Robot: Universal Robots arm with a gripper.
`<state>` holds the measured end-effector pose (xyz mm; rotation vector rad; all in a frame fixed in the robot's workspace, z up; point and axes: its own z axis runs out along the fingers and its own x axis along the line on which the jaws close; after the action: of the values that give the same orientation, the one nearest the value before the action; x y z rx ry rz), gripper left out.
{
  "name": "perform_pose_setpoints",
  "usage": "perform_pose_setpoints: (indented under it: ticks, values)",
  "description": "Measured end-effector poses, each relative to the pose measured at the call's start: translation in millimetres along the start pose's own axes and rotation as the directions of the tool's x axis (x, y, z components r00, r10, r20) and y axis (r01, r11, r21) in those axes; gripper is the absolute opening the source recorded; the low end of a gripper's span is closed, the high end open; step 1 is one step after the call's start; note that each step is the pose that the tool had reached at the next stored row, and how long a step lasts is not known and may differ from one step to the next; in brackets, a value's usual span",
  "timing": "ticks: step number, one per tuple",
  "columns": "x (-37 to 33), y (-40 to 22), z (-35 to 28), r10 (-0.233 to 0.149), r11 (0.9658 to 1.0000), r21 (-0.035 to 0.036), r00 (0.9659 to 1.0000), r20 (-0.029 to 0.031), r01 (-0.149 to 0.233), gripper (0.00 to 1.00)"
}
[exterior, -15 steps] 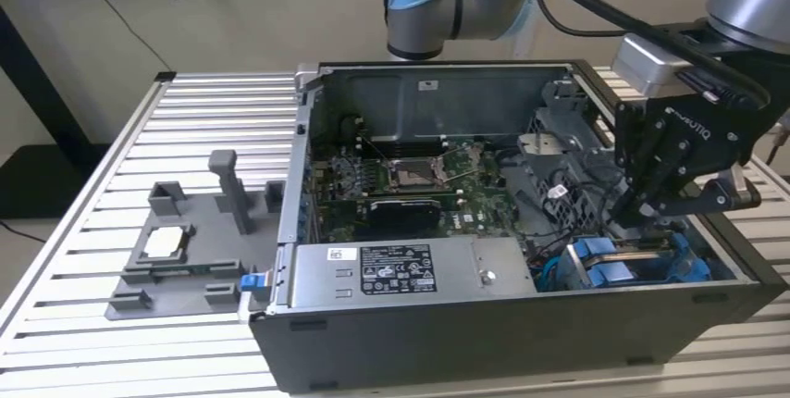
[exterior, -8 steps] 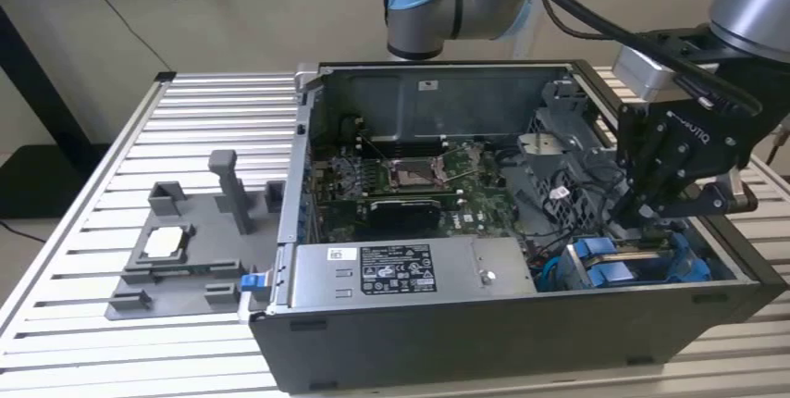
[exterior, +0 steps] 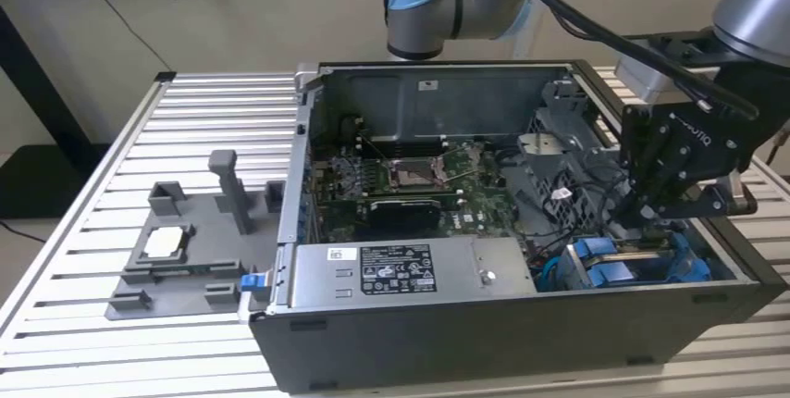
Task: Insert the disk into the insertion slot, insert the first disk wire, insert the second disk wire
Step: 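Insert the second disk wire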
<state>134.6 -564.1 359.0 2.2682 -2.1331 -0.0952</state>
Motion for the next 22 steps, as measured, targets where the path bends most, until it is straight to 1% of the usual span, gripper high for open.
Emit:
perform_pose_setpoints:
  ticks: [3, 5, 8, 11, 14, 17, 18, 19, 20, 21, 22]
  values:
    - [0.8, -2.2, 0.5, 0.002, 1.0000, -0.0017, 1.0000, 0.0035, -0.002, 0.16]
    - [1.2, -2.9, 1.0, 0.003, 1.0000, -0.0044, 1.0000, 0.0067, -0.003, 0.16]
    - [1.7, -3.7, 2.1, 0.005, 0.9999, -0.0106, 0.9999, 0.0127, -0.005, 0.16]
    - [2.3, -4.2, 3.2, 0.007, 0.9998, -0.0194, 0.9998, 0.0181, -0.007, 0.16]
    - [4.0, -5.3, 3.8, 0.012, 0.9997, -0.0221, 0.9997, 0.0192, -0.011, 0.16]
    - [3.9, -5.4, 3.7, 0.016, 0.9996, -0.0249, 0.9997, 0.0195, -0.015, 0.16]
    - [4.2, -5.6, 3.8, 0.016, 0.9995, -0.0291, 0.9997, 0.0197, -0.015, 0.16]
    - [4.5, -6.0, 3.8, 0.016, 0.9990, -0.0416, 0.9997, 0.0203, -0.015, 0.16]
    - [4.7, -6.6, 3.8, 0.017, 0.9983, -0.0565, 0.9996, 0.0211, -0.016, 0.16]
    - [5.1, -7.9, 3.7, 0.018, 0.9975, -0.0694, 0.9996, 0.0216, -0.016, 0.16]
    - [5.4, -9.5, 3.7, 0.018, 0.9967, -0.0790, 0.9996, 0.0222, -0.016, 0.16]
